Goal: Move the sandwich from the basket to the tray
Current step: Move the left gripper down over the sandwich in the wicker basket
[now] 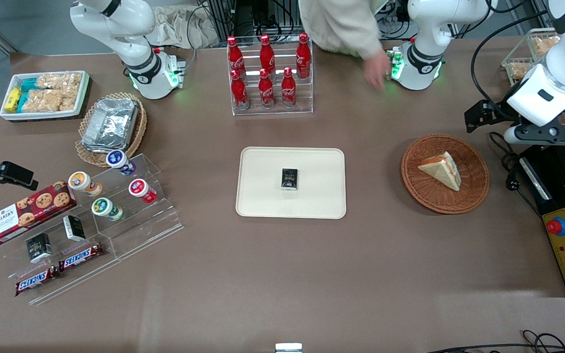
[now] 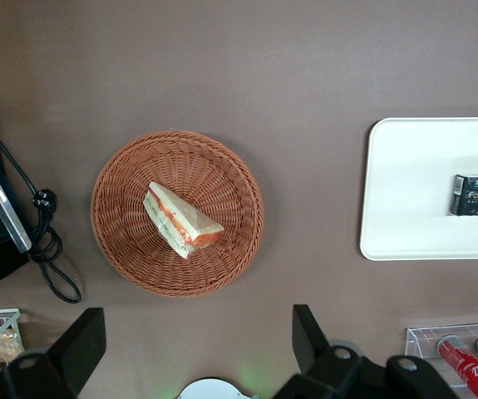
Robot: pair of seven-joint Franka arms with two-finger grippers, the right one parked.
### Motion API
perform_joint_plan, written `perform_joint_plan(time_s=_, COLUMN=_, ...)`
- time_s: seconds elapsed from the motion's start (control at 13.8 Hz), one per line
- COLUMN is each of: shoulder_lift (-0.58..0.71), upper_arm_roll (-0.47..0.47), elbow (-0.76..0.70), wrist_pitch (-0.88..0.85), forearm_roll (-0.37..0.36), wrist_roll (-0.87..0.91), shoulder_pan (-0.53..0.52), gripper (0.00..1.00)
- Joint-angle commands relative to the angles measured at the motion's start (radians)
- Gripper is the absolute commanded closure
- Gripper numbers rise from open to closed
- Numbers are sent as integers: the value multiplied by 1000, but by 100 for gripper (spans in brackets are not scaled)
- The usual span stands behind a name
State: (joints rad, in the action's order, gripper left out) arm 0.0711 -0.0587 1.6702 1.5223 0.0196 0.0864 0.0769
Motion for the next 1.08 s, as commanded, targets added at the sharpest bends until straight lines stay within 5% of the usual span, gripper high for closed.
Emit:
perform_joint_plan(time_s=0.0, shoulder_lift=-7, upper_arm_roll=8, elbow=-17, wrist_pitch=-11, forearm_roll=-18, wrist_roll=45, shoulder_pan=20, gripper=0)
perform_joint_plan(time_s=0.29, shoulder_lift=21, upper_arm_roll=2, elbow=34, wrist_pitch=-13, forearm_roll=-36, wrist_roll=320, shoulder_pan=20, gripper=0)
perform_joint_plan(time_s=0.58, shoulder_lift=157, upper_arm_roll=8, elbow=250, wrist_pitch=83, forearm_roll=-43, wrist_roll=579, shoulder_pan=17, gripper=0)
perform_joint_plan(time_s=0.8, shoulder_lift=343, upper_arm_roll=13, elbow=527, wrist_pitch=249, forearm_roll=-43, wrist_roll=644, shoulder_pan=9, gripper=0)
perform_joint_plan(time_s=1.01, shoulder_lift=351, upper_arm_roll=33, elbow=556, wrist_pitch=260, forearm_roll=-44, wrist_roll=690, shoulder_pan=7, gripper=0)
